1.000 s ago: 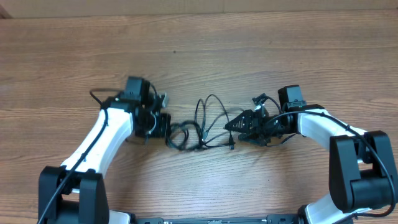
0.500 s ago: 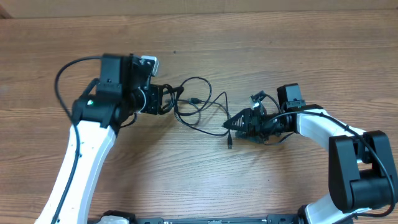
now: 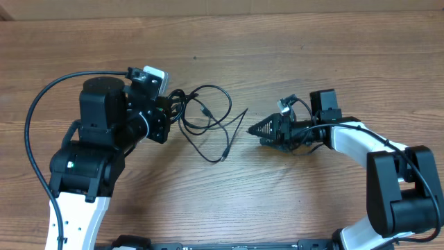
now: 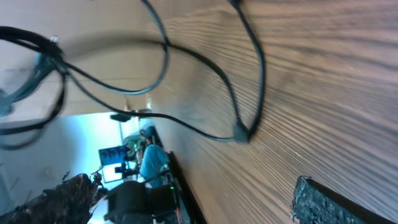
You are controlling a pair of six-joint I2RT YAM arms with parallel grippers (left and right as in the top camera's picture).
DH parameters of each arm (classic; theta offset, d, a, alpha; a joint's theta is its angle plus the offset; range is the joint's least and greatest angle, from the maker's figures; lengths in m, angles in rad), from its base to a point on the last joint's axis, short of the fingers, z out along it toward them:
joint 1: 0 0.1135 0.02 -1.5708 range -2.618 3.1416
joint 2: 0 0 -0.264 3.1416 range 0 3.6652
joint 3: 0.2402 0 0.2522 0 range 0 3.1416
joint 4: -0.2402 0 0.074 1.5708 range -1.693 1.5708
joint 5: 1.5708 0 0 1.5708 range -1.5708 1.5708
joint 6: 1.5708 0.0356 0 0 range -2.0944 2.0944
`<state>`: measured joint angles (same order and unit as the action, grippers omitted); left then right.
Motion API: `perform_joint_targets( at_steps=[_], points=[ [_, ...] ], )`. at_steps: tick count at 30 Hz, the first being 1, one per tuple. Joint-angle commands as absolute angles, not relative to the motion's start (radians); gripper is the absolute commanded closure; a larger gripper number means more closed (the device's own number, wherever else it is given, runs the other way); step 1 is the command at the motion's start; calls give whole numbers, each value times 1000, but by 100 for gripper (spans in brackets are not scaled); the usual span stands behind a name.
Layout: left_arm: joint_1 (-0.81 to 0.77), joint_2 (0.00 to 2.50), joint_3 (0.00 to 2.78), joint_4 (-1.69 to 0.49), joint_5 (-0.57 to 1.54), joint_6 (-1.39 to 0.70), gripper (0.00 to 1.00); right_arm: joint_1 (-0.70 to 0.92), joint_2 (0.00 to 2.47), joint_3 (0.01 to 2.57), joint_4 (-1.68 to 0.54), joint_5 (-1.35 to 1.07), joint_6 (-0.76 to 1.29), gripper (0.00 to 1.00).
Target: Untangle cables
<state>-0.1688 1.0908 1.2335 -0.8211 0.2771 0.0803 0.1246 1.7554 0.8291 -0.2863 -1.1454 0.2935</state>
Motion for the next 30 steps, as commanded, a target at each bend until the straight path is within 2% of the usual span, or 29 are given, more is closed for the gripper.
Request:
perform_joint_targets(
  at_steps=[1, 5, 14, 18, 23, 30],
  points=[
    [-169, 1080, 1267, -817, 211, 159, 96, 125, 1739, 826, -216, -1245, 353, 0],
    [-169, 1085, 1267, -843, 146, 168, 96, 125, 1739, 826, -54, -1302, 475, 0],
    [-171, 1086, 1266, -889, 194, 186, 96, 126, 1739, 826, 484, -1364, 875, 0],
    [-171, 1086, 1266, -888, 252, 266, 96, 130, 1739, 826, 672, -1367, 1000, 0],
    [-171, 1086, 1266, -889, 364, 409, 96, 150, 1739, 826, 811, -1367, 1078, 0],
    [-171, 1086, 1265, -894, 557, 589, 96, 179, 1739, 826, 815, -1362, 1081, 0]
  ],
)
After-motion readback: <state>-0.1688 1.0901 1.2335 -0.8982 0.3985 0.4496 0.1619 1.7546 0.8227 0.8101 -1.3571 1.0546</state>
